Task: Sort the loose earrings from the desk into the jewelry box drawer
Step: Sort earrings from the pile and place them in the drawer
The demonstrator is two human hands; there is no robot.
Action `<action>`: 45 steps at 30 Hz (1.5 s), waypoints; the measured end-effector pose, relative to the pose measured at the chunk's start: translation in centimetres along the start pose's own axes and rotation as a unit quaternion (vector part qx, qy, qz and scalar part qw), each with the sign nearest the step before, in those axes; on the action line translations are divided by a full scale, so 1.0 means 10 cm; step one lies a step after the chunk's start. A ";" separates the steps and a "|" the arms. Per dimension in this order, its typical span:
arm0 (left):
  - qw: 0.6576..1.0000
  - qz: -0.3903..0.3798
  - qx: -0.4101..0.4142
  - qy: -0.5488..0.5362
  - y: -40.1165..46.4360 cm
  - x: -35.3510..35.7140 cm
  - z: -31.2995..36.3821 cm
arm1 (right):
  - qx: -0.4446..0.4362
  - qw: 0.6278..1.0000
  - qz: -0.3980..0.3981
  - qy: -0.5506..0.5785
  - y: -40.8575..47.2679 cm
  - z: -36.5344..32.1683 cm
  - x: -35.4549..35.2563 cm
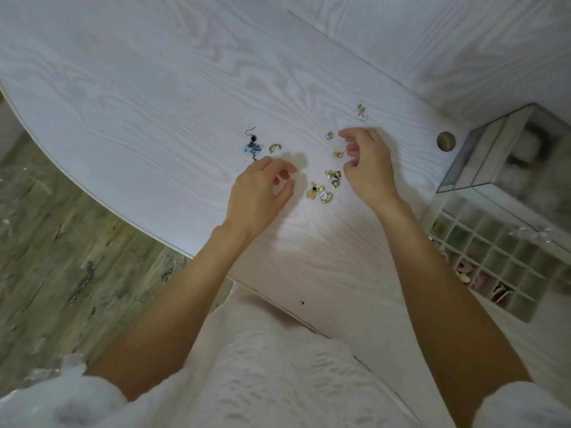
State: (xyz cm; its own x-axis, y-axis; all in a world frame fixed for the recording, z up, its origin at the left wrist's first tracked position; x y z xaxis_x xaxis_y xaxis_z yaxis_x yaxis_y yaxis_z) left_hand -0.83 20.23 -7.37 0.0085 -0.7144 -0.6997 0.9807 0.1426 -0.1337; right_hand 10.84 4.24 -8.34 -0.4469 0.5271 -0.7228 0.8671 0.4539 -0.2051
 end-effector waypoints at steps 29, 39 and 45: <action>0.982 -0.140 0.082 0.099 0.75 0.23 0.15 | -0.008 0.999 0.031 -0.022 -0.15 0.14 -0.08; 0.987 -0.112 0.074 0.086 0.61 0.26 0.07 | 0.014 0.998 0.043 -0.053 0.18 0.31 -0.31; 0.992 -0.094 0.053 0.065 0.58 0.27 0.08 | 0.041 0.995 0.046 -0.076 0.55 0.30 -0.35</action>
State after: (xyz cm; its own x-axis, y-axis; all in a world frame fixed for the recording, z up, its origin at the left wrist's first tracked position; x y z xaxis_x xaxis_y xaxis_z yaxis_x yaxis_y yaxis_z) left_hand 4.99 18.62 -9.49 -0.1940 -0.6269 -0.7545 0.9779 -0.0621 -0.1998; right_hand 17.83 2.72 -8.88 -0.3318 0.4457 -0.8314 0.9205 0.3459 -0.1819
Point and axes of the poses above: each hand's wrist, its own y-axis towards the middle knuckle, its own x-axis out of the palm, z = x × y, the point moved 6 cm from there along y, towards the middle knuckle, and after that the axes turned 8 degrees about -z, right-handed, at the moved point
